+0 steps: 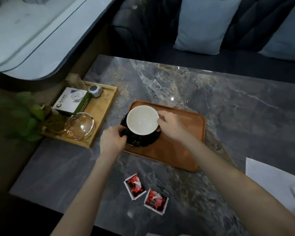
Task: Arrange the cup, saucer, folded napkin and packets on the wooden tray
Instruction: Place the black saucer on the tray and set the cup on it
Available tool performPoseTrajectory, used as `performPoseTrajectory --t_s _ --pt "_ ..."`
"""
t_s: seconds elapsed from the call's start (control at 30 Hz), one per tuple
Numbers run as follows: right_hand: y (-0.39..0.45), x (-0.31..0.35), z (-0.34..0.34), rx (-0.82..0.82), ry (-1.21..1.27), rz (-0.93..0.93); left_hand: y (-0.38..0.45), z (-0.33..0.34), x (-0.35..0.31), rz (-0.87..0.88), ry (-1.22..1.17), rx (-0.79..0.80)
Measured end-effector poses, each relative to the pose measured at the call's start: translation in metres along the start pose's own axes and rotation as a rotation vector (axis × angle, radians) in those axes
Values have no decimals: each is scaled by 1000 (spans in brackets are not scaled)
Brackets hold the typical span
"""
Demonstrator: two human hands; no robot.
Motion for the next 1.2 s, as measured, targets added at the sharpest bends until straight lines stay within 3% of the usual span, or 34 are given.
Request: performPoseTrajectory --t_s 0.43,0.77,1.0,1.2 --pt "28 -12 22 47 -53 52 14 21 27 -67 -24 -13" --pt "26 -24 21 10 95 84 14 21 23 -18 37 23" --pt "1 -26 -4 130 -275 -7 22 12 6 93 342 259" --pt "-36 -45 -45 110 -498 -91 29 -2 -39 245 667 234"
Point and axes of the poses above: each hand's wrist, its own y-axis towards the middle knuckle, its own z-axis out of the palm, x = y × z, the point moved 5 cm from there along y, towards the middle knuckle, and after that the axes turned 12 degrees about z, right-handed, at the moved point
